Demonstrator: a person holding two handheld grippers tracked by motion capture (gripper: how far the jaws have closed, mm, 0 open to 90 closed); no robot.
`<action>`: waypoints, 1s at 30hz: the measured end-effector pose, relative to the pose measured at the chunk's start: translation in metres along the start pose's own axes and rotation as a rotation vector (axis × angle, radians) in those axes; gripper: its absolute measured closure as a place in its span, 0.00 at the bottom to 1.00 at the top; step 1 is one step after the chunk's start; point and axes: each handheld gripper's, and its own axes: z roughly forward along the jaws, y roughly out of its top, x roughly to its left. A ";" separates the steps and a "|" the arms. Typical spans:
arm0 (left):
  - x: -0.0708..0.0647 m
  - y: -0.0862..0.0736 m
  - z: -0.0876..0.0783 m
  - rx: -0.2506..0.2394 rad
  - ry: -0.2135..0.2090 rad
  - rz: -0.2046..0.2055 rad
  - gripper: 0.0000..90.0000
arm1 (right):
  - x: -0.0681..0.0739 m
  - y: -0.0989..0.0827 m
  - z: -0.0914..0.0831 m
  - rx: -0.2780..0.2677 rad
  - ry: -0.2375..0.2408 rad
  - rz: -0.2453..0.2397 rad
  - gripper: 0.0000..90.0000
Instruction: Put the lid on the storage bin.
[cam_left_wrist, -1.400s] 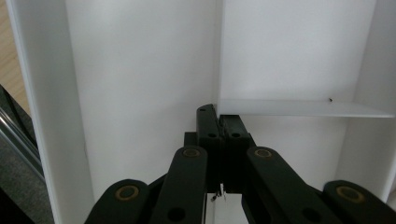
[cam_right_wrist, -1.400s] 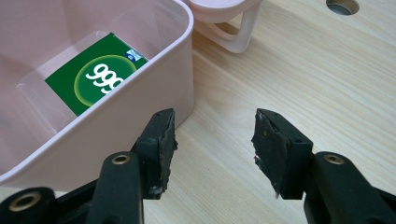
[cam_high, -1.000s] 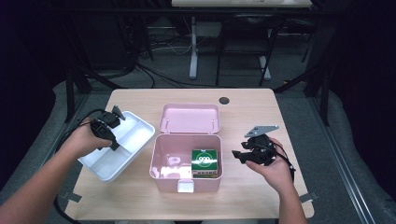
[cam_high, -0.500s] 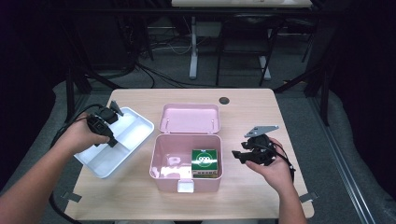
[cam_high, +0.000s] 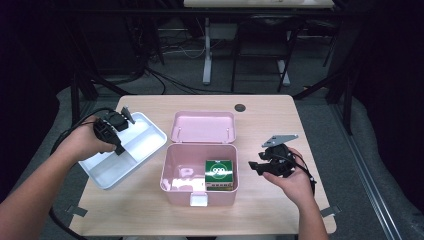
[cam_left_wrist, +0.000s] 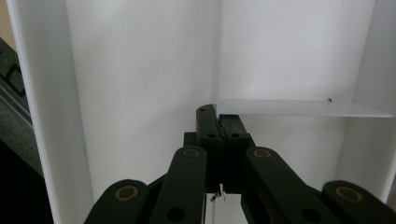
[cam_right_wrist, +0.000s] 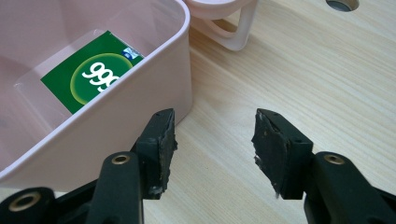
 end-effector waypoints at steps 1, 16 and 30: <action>-0.001 0.000 -0.001 -0.008 0.003 0.011 0.99 | 0.000 0.000 0.000 0.001 -0.001 0.002 0.53; -0.020 0.014 -0.011 -0.029 0.025 0.201 0.99 | 0.000 0.000 0.001 0.001 0.009 0.001 0.53; -0.054 0.048 -0.012 -0.011 0.018 0.359 0.99 | 0.000 0.000 0.001 0.002 0.015 0.000 0.53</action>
